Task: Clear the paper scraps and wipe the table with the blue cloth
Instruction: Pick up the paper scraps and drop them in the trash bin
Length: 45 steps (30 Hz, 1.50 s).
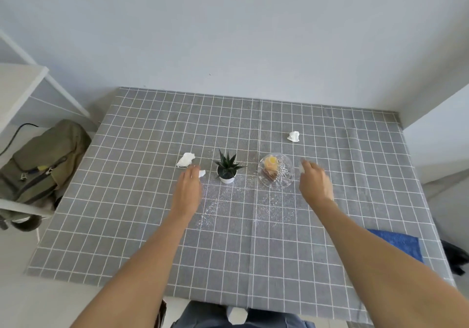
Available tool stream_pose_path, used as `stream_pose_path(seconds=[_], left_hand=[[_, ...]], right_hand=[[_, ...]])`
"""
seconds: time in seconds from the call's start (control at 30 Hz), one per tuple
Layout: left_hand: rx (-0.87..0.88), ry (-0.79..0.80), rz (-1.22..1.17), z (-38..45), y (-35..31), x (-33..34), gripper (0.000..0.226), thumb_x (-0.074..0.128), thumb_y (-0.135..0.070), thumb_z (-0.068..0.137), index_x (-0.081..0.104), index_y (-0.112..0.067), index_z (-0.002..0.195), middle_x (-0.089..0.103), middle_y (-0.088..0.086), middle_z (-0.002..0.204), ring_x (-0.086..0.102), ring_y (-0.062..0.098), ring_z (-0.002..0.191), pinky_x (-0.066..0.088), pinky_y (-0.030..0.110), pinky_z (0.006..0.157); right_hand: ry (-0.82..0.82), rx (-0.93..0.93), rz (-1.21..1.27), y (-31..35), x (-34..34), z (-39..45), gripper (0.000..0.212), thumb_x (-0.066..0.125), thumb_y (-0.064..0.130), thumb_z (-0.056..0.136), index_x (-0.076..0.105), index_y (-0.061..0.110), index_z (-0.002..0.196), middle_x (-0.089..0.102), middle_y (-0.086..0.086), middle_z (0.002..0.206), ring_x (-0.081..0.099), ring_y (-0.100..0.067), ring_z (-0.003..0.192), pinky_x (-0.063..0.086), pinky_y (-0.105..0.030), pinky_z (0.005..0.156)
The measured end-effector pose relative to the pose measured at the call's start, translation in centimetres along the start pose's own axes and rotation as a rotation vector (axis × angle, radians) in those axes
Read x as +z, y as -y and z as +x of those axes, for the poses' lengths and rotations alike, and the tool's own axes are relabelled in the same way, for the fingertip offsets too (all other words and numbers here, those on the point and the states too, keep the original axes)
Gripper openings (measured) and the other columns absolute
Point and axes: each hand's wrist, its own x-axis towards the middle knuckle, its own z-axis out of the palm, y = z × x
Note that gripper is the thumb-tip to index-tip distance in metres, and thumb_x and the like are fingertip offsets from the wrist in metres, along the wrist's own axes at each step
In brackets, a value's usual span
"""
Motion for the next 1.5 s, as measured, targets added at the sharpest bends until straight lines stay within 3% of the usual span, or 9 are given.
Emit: stream_pose_path(seconds=[0.13,0.37,0.53,0.63,0.9,1.0,1.17,1.33,1.5], left_hand=[[-0.025,-0.045,0.018,2.6,0.7,-0.7,0.050,0.052,0.008,0.089,0.042,0.001,0.137,0.043,0.025,0.141,0.044,0.039,0.129,0.042,0.048,0.104],[-0.005,-0.011,0.092,5.8,1.9,0.2,0.059,0.050,0.011,0.089,0.036,-0.007,0.144,0.037,0.020,0.148,0.042,0.037,0.132,0.044,0.048,0.103],[-0.015,0.056,0.092,6.0,2.7,1.9,0.064,0.050,0.006,0.092,0.026,-0.010,0.149,0.019,0.017,0.156,0.016,0.037,0.144,0.030,0.049,0.111],[-0.005,0.053,0.105,6.1,2.3,2.4,0.061,0.051,0.004,0.092,0.029,-0.007,0.147,0.019,0.020,0.155,0.015,0.042,0.143,0.026,0.053,0.114],[-0.071,0.029,0.063,5.4,2.6,2.6,0.070,0.051,0.013,0.088,0.030,-0.014,0.148,0.010,0.012,0.158,0.030,0.044,0.137,0.047,0.054,0.096],[-0.104,-0.001,0.078,5.2,2.2,2.5,0.066,0.049,0.012,0.089,0.034,-0.017,0.146,0.013,0.009,0.158,0.038,0.041,0.133,0.048,0.052,0.096],[-0.130,-0.044,0.089,5.7,1.9,2.0,0.059,0.051,0.013,0.088,0.047,-0.015,0.139,0.027,0.012,0.154,0.037,0.037,0.135,0.040,0.052,0.104],[-0.082,0.047,0.049,5.4,2.5,2.1,0.040,0.043,-0.015,0.097,0.051,-0.018,0.137,0.030,0.008,0.153,0.022,0.028,0.143,0.023,0.044,0.117],[-0.146,-0.044,-0.018,3.4,1.8,1.5,0.042,0.060,0.010,0.084,0.061,-0.004,0.123,0.051,0.019,0.136,0.051,0.040,0.120,0.043,0.046,0.104]], right_hand=[[-0.055,-0.038,0.027,0.4,-0.7,3.3,0.051,0.042,-0.012,0.088,0.046,0.002,0.137,0.055,-0.016,0.131,0.056,-0.037,0.111,0.051,-0.041,0.079],[-0.064,-0.121,-0.030,0.8,-0.9,8.7,0.053,0.041,-0.014,0.087,0.047,0.006,0.136,0.053,-0.012,0.135,0.056,-0.033,0.112,0.052,-0.041,0.081],[-0.059,-0.150,-0.035,0.9,0.5,11.0,0.057,0.041,-0.017,0.087,0.042,0.005,0.139,0.047,-0.014,0.141,0.046,-0.032,0.126,0.045,-0.042,0.096],[-0.037,-0.154,-0.013,0.4,1.7,11.9,0.059,0.042,-0.019,0.085,0.041,0.004,0.139,0.044,-0.017,0.143,0.042,-0.034,0.130,0.042,-0.043,0.099],[0.102,-0.169,-0.032,0.0,3.3,12.1,0.056,0.045,-0.003,0.093,0.031,0.012,0.145,0.017,-0.013,0.156,0.025,-0.036,0.139,0.045,-0.048,0.096],[0.089,-0.192,-0.055,0.0,3.3,11.9,0.048,0.046,0.003,0.095,0.039,0.010,0.141,0.026,-0.014,0.152,0.033,-0.037,0.135,0.048,-0.048,0.092],[0.029,-0.246,-0.056,-0.1,2.9,12.6,0.042,0.044,-0.007,0.091,0.053,0.006,0.129,0.053,-0.012,0.124,0.055,-0.038,0.102,0.050,-0.042,0.077],[-0.030,-0.293,-0.012,-0.5,2.6,12.3,0.041,0.047,-0.012,0.088,0.060,0.004,0.123,0.059,-0.016,0.119,0.060,-0.040,0.090,0.053,-0.042,0.070],[-0.068,-0.332,0.002,-0.6,2.0,11.2,0.038,0.048,-0.016,0.085,0.065,0.000,0.115,0.062,-0.020,0.111,0.060,-0.043,0.093,0.053,-0.044,0.070]])
